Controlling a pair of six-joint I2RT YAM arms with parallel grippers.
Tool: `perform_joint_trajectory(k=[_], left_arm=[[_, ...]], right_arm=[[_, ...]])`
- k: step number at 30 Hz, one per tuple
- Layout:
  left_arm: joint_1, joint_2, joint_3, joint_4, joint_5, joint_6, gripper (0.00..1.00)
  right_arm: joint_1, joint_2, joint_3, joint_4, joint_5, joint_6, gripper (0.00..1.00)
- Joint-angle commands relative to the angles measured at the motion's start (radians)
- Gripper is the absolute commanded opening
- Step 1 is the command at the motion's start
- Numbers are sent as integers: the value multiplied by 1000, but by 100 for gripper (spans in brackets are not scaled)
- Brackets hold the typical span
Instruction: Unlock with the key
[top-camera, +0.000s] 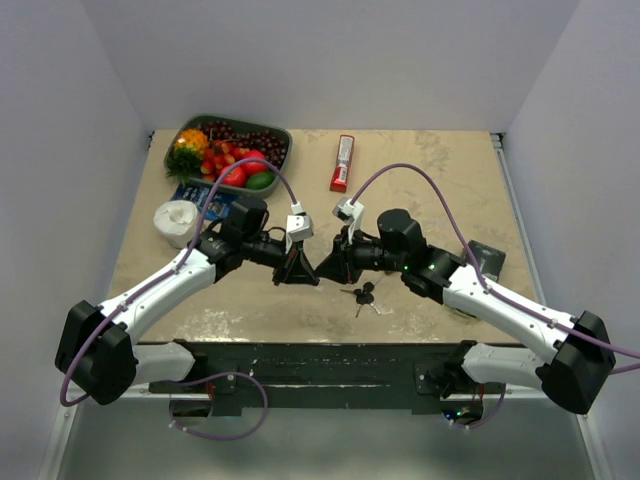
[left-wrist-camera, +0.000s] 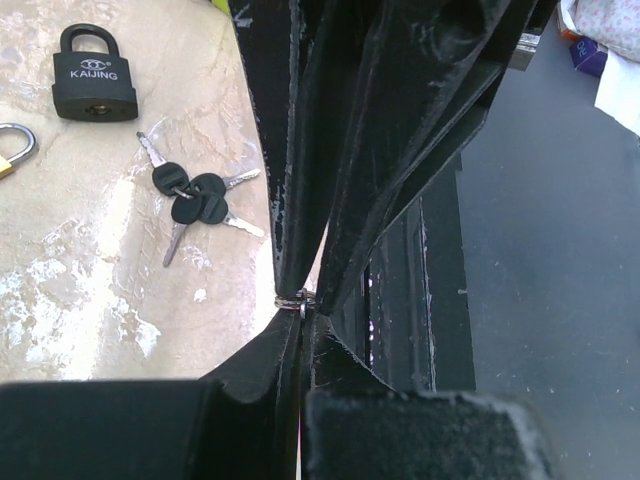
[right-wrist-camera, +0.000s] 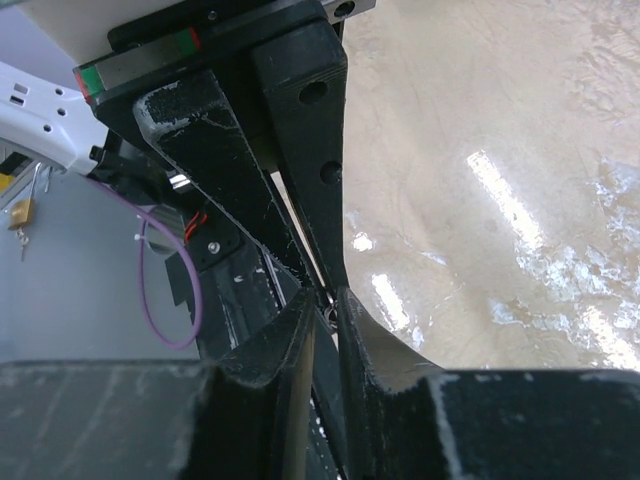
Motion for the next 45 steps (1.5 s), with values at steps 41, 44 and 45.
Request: perform_joint_trajectory(k=[41,44,45], left_arm=[[-2,-10,40,17,32,24,0],[-3,-12,40,17,32,24,0],[-3,-12,40,15,34,24,0]], right_arm=[[7,38,-34,43,-54,-38,18],[7,35,-40,42,-43,-39,20],[7,35,-42,43,-37,-39,21]])
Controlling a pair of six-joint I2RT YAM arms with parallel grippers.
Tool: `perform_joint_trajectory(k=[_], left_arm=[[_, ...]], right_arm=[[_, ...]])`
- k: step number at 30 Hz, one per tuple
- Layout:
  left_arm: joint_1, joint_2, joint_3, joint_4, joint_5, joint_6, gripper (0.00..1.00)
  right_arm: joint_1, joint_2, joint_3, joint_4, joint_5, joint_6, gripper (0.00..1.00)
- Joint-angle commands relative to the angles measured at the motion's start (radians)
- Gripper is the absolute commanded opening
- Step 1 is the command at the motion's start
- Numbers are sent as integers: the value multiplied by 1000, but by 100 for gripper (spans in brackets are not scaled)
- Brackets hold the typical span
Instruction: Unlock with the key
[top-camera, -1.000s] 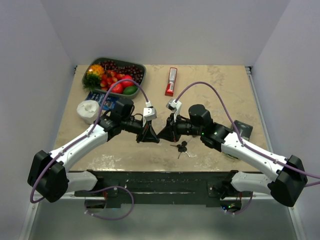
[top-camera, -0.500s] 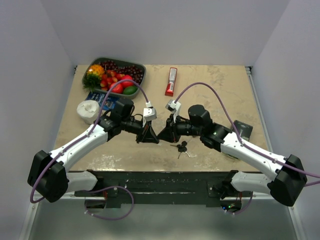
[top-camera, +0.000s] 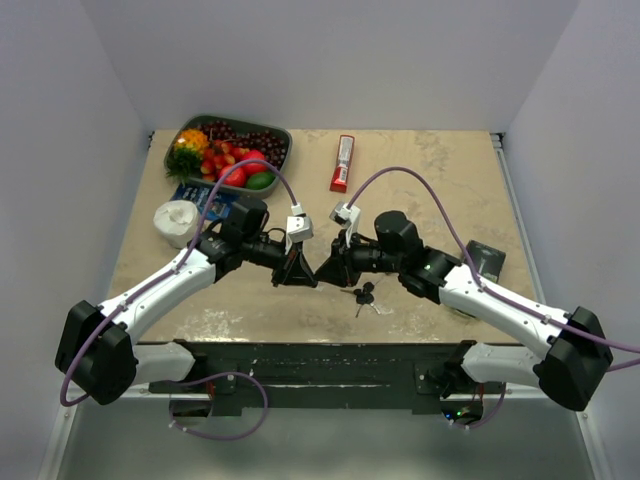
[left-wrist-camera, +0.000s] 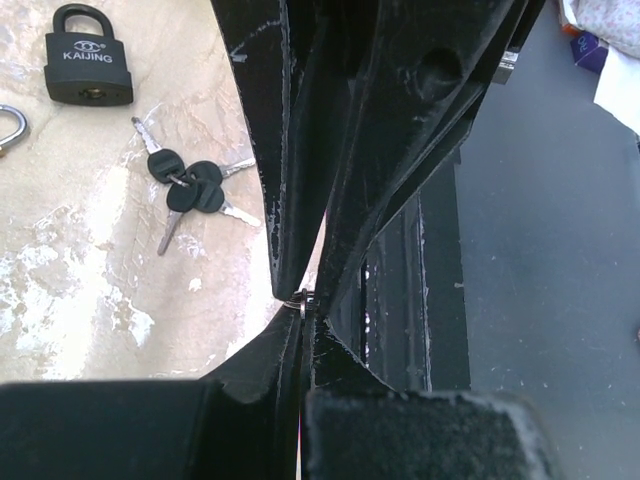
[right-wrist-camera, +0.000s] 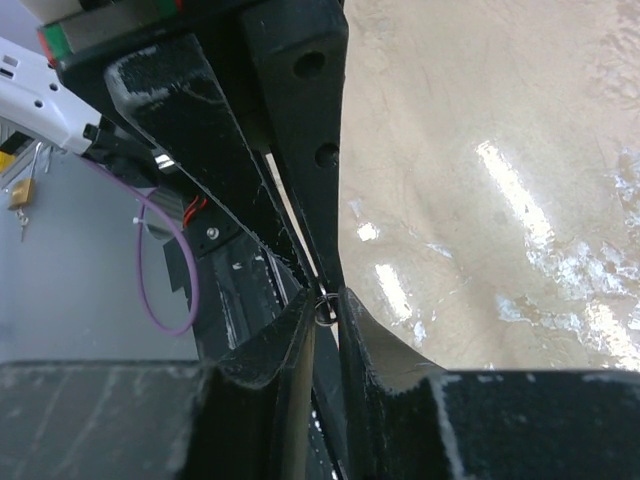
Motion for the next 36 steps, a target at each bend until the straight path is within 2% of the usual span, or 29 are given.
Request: perform_joint_trajectory(k=[1,10,15,20,26,29,30,36], left_arm=[[-4,-12,40,42,35,21,0],[-2,-12,39,44,40,21,0],[-2,-13,39,41,41,23,0],[-2,-13,39,41,44,23,0],[-2,-18,39,39,44,24,0],[-4,-15,39,39,46,26,0],[-2,-16,39,38,47,24,0],[-2,-16,40,39,56,27,0]], right_arm=[[6,7,-21,12,6,-22,21],[6,-12,-33,26,9,-15,17],[6,-15,-28,56,12,-11,24],[6,-33,-33,70,23,-9,25],[6,-33,-41,82,19,-5,14],[6,-35,-48,89,20,-5,6],[6,-39,-48,87,23,-3,0],[6,-56,-68,141,19,21,0]])
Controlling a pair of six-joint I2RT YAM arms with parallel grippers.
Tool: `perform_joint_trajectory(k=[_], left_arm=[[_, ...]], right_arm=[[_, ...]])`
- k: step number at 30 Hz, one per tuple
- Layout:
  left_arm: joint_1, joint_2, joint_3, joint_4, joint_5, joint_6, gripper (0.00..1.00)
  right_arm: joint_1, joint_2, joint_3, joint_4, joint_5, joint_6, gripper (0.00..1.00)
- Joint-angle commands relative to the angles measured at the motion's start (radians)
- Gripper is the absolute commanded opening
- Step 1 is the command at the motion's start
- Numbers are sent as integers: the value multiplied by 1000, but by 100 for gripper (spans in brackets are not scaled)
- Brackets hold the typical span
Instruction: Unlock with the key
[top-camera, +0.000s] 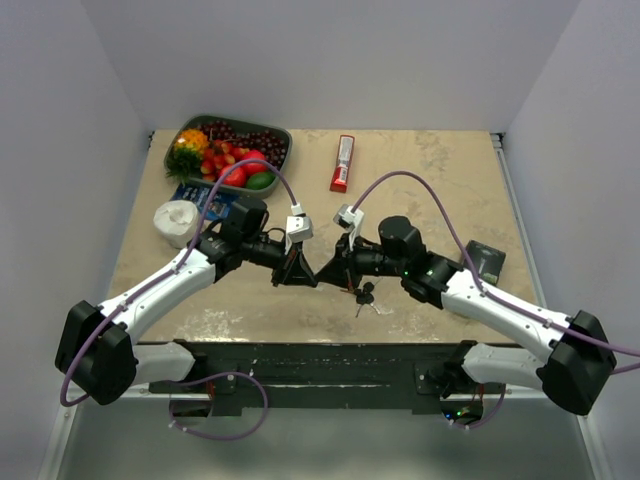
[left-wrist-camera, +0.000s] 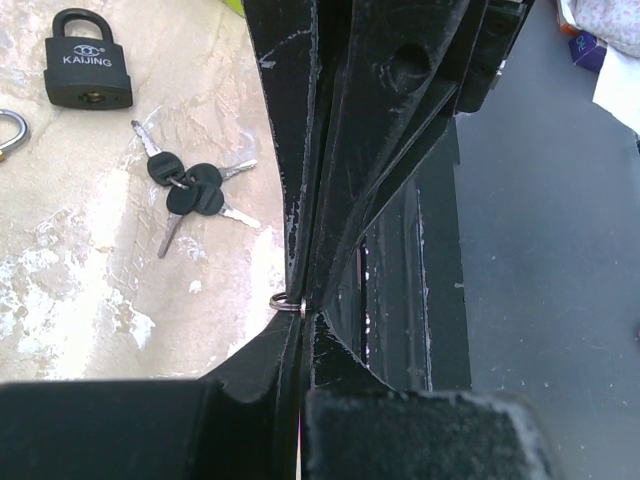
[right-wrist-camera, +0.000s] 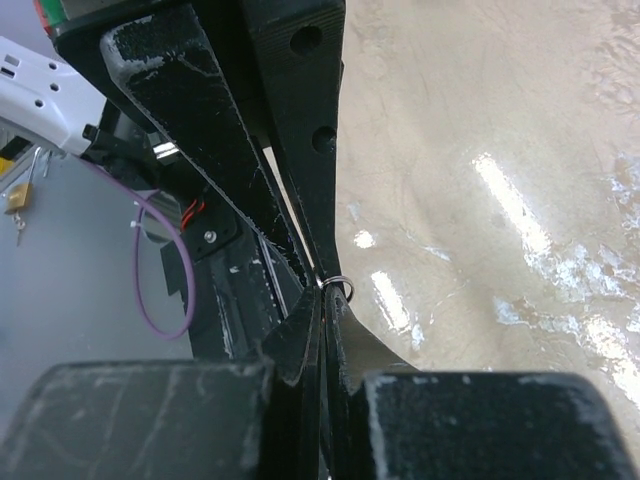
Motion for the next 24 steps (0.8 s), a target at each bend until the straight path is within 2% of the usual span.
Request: perform_joint_trajectory(k=[1,2,4,5,7,8,11,13,14,15,19,22,24], left_arm=[[-4,-15,39,39,50,18,0],[-5,-16,40,42,47,18,1],[-2,-16,40,44,44,11,12],[-2,-16,44,47,46,10,29],[-2,-21,41,57,49,-5,48],[-2,-24,37,71,47,-12,60],[-2,-30,25,94,56,-27,75],[-2,-35,19,103,64,-39,80],[-1,-38,13,105,54,-39,87],[1,-47,10,105,41,-47,89],[9,-100,-44,209,-48,-156,92],[10,-157,-102,390,-74,-310,91],[9,-206,-188,606,-101,-454,88]], right_arm=[[6,-29,-19,97,11,22,0],[4,-31,-23,102,17,31,0],[3,-39,-29,105,43,40,0],[4,-45,-34,106,64,52,0],[4,-65,-52,117,86,62,0],[3,-74,-58,124,101,75,0],[1,-109,-80,146,124,101,0],[-1,-127,-88,154,153,111,0],[-2,-147,-91,154,162,121,0],[-2,-157,-97,155,181,126,0],[-5,-204,-109,175,202,154,0],[-7,-233,-114,186,218,169,0],[-5,-253,-117,197,224,178,0]])
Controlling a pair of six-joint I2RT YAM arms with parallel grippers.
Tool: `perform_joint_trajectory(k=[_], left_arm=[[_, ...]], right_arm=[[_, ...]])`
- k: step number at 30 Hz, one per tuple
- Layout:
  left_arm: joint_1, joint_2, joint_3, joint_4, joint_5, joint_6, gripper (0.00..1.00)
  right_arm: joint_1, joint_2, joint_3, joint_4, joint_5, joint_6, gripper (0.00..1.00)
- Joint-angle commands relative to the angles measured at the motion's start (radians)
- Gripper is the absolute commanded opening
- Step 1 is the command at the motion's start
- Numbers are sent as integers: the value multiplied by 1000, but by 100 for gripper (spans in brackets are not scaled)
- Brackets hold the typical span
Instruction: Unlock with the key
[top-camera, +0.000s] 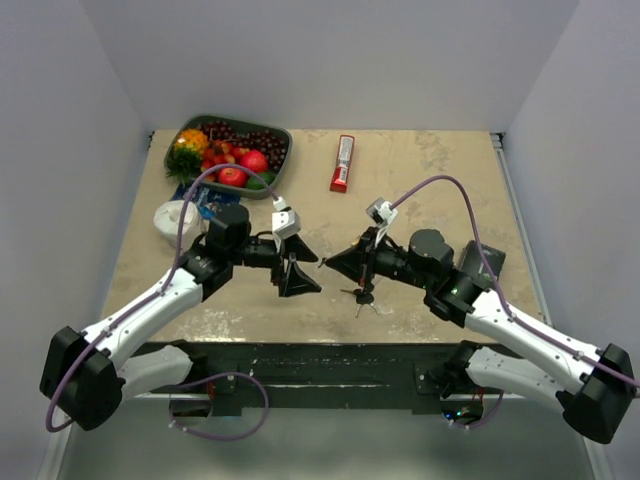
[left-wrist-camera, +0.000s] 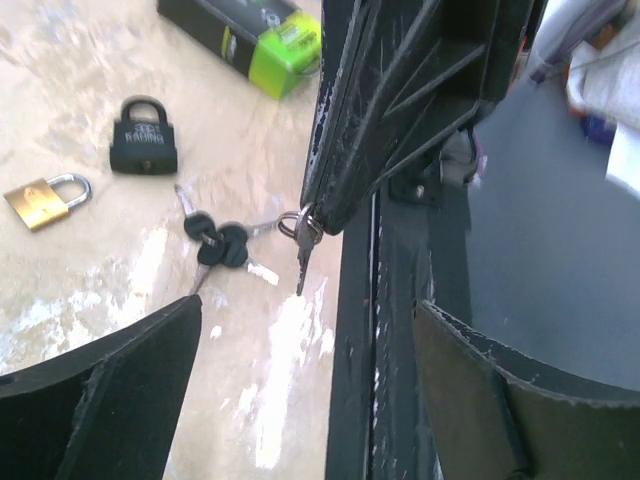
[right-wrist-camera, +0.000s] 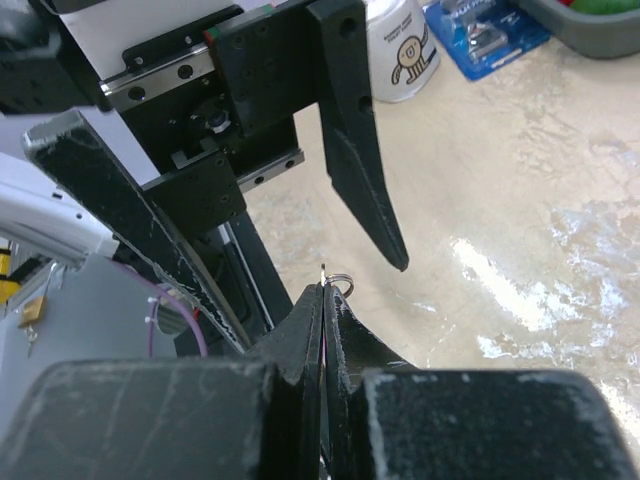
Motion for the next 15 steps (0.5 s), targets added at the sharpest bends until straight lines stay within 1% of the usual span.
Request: perform_joint_trajectory(k=[1,2,3,4,5,7,12,15], left_arm=[[8,-103,-128,438,-76,-307,88],[5,-123,-188,571,-113,-349,86],[4,-129,-211,633,-124,-421,86],[6,-131,-231,730,-133,-450,84],[4,-130,-258,772,-147,-476,83],[4,-123,-274,844,-154,-527,82],[1,-85,-274,910,-134,-575,79],[1,-68,-283,948,-124,-593,76]], right_arm=[[-5,-49,-12,72,49,39,0],[-5,-55,-14,76,52,46,0],[-5,-63,-14,81,53,49,0],[-5,-66,-14,84,55,51,0],[-5,-67,-14,84,53,57,0],[-5,-70,-17,93,47,68,0],[-5,-76,-35,128,32,86,0],[-5,-78,-40,136,32,92,0]])
